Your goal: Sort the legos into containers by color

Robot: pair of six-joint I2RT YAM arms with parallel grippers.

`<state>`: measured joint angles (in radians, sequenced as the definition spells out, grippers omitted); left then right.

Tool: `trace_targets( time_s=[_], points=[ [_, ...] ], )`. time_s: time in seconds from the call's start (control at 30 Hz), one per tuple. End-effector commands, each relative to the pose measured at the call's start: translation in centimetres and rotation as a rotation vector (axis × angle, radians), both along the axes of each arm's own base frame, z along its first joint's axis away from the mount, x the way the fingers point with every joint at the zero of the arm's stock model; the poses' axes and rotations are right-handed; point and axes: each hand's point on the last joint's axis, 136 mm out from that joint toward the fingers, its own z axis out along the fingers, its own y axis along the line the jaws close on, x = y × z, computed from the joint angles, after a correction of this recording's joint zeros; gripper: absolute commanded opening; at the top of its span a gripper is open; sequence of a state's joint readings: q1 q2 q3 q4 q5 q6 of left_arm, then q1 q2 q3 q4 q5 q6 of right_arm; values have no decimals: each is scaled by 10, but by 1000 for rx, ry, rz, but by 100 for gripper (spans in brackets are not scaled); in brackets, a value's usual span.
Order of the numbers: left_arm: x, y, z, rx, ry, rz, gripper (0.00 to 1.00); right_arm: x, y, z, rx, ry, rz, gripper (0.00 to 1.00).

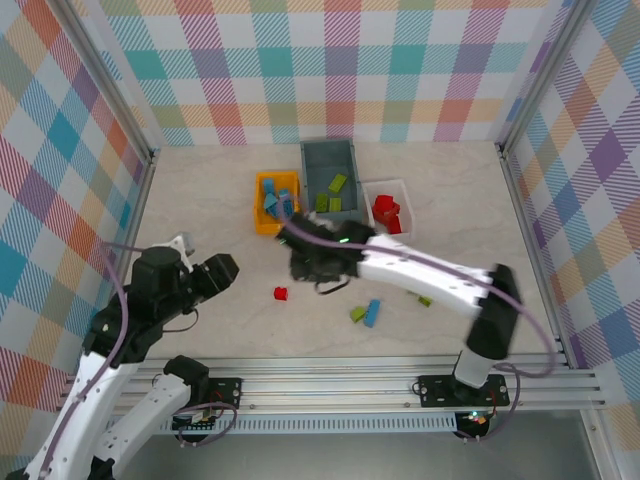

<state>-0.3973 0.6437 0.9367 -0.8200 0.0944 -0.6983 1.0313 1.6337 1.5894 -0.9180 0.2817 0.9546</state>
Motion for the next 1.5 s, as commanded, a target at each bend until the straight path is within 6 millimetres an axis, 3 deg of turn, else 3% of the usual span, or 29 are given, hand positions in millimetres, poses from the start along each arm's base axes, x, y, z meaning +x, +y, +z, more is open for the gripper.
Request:
trace_targets(
  time_s=[0.0, 0.13, 0.33, 0.5, 0.63, 0.7, 0.8, 0.9, 1.03, 1.17, 1.33, 1.47],
  points=[
    [21, -40, 25, -139, -50, -122, 63, 46, -84, -16, -164, -51, -86, 21],
    [45, -81, 26, -153, -61, -188, 63, 107, -154, -25, -237, -52, -160, 22],
    [65, -146, 6, -64, -51, -267, 62, 189, -205, -62, -358, 6, -210, 20],
    [68, -179, -10, -38, -34, -312, 62, 235, -224, -84, -442, 35, -205, 19],
    [67, -191, -16, -23, -27, -334, 62, 255, -222, -97, -453, 58, -181, 21],
    [67, -193, -18, -19, -22, -339, 62, 259, -220, -100, -450, 65, -176, 27],
    [66, -195, -22, -10, -14, -343, 62, 261, -215, -103, -429, 73, -167, 41],
    [65, -195, -26, -2, -9, -341, 62, 259, -213, -93, -411, 52, -167, 54],
    [63, -198, -33, 18, 8, -343, 62, 252, -206, -59, -362, -14, -161, 63],
    [56, -213, -50, 90, 48, -394, 63, 236, -203, -15, -324, -85, -170, 66],
    [35, -239, -92, 229, 120, -490, 64, 188, -204, 34, -253, -172, -197, 69],
    [9, -251, -119, 364, 133, -594, 62, 131, -197, 38, -145, -179, -162, 70]
  ],
)
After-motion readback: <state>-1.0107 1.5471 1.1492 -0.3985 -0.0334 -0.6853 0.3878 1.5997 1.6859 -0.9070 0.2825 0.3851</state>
